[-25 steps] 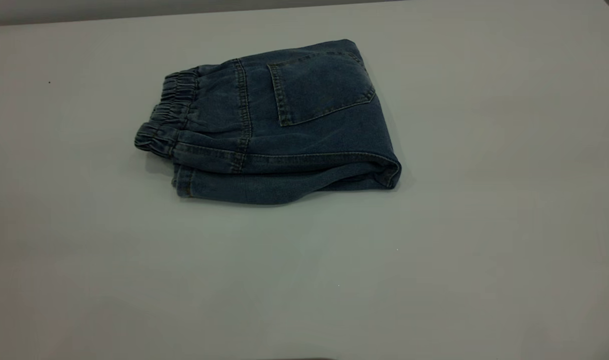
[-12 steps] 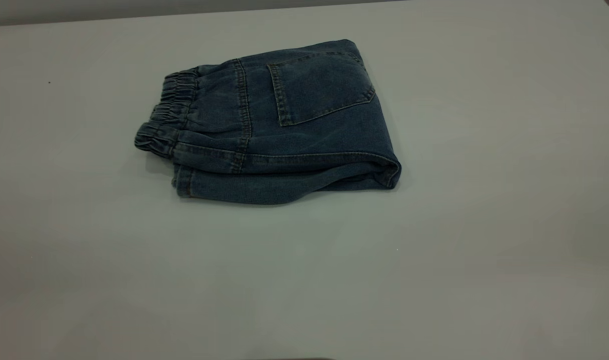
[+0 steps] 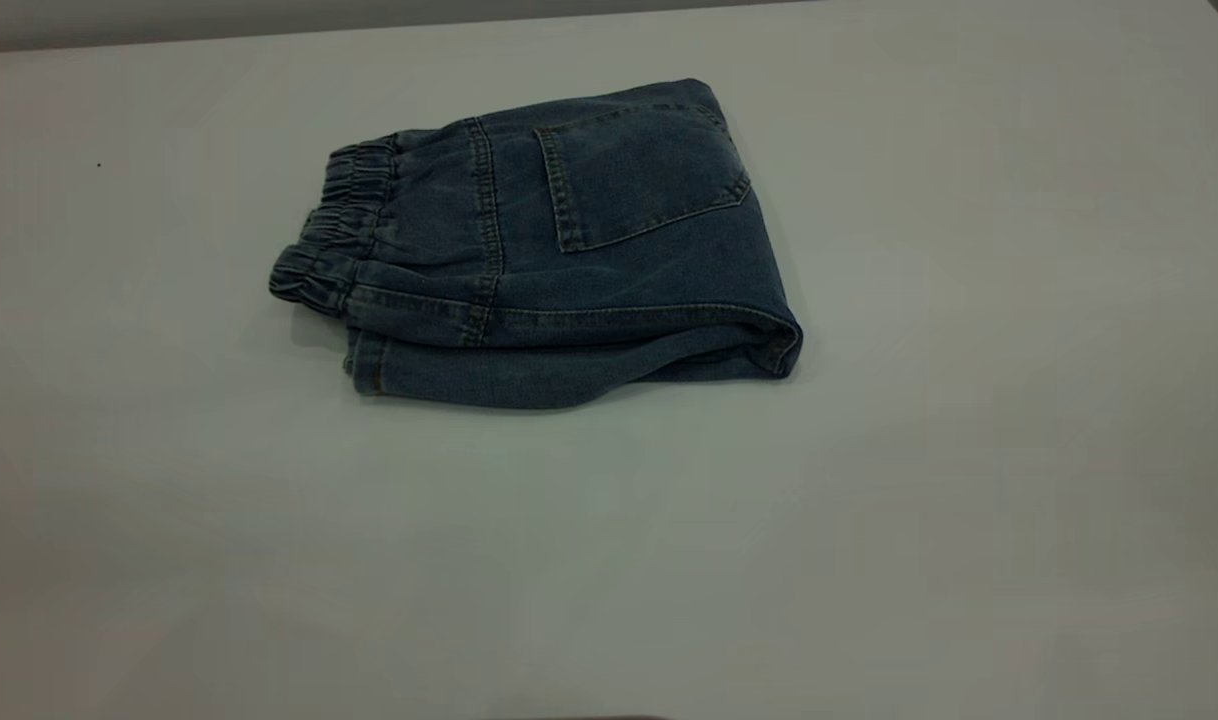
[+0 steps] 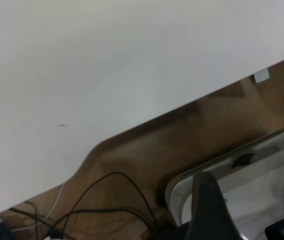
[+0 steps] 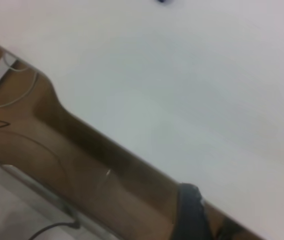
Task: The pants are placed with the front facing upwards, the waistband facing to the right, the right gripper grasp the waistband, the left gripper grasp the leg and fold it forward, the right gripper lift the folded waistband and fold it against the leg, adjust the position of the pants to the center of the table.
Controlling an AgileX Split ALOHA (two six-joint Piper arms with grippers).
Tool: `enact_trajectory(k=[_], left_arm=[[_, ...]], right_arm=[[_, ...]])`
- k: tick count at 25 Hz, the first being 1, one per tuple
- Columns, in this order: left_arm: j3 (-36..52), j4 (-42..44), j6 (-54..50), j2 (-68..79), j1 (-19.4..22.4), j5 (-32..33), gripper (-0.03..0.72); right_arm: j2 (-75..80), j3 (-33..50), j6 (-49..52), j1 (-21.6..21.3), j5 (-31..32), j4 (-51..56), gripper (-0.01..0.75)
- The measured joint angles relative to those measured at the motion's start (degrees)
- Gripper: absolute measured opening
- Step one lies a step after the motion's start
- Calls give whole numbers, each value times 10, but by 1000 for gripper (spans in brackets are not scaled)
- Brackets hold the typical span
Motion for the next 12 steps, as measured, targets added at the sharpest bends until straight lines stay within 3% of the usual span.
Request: enact_trajectory(k=[12], left_arm=[[0,-2,0,0,0,5,388]], right_arm=[[0,0,1,0,0,12,419]])
